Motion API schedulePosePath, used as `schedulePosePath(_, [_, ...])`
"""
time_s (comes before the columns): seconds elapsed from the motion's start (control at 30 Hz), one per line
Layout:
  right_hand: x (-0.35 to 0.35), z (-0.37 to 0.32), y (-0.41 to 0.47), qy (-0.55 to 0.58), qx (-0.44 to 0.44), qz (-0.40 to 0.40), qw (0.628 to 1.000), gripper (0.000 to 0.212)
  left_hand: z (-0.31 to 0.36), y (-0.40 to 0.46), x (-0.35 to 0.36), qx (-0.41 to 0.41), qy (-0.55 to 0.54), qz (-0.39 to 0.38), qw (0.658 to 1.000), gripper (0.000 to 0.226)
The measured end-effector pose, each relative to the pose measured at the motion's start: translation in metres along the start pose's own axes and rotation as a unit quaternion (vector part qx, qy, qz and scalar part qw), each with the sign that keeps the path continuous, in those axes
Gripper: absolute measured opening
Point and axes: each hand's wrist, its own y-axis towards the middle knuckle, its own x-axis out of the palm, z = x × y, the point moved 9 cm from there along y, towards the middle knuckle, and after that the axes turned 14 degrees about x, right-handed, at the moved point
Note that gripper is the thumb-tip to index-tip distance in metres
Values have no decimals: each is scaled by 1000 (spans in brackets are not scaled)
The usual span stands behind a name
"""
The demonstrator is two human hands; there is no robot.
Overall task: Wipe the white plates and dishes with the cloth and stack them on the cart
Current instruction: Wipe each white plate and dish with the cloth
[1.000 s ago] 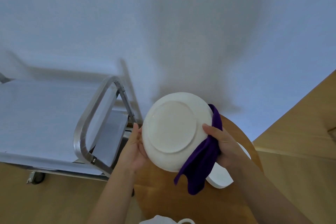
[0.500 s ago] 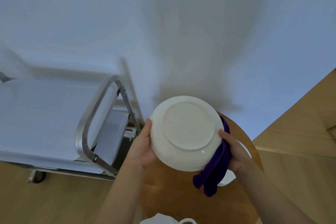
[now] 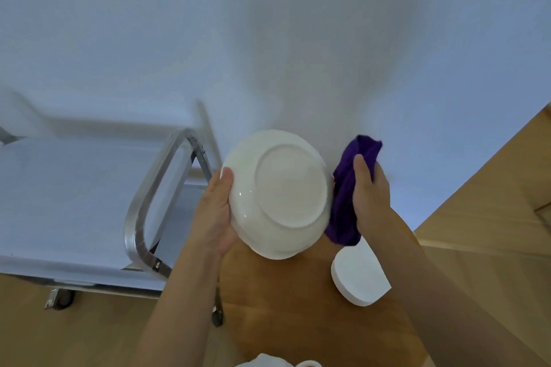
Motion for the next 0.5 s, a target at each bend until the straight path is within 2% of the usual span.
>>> schedulePosePath(0.07, [16,-26,-17,-59,-103,-14,993,17,7,1,6,38,105,-18,994,36])
schedulePosePath(0.1, [30,-33,-28,-97,-141,-36,984,30,10,0,11,57,164,-32,984,23])
schedulePosePath(0.17, [65,-35,-52,-200,-197,-80,956,57,10,-3,25,81,247,-62,964,22])
schedulePosePath(0.2, [81,-32,-63,-233,-218,-95,943,63,8,-6,32,83,257,-75,960,23])
schedulePosePath(0.27, [96,-29,-75,-242,-224,-100,939,62,3,-12,40,79,256,-80,960,25])
schedulePosePath(0.4, [100,-37,-75,-282,-248,-76,924,43,6,-18,41,109,288,-72,949,27])
schedulePosePath(0.5, [100,-47,-71,-248,-255,-96,930,42,13,-26,46,124,321,-81,935,22])
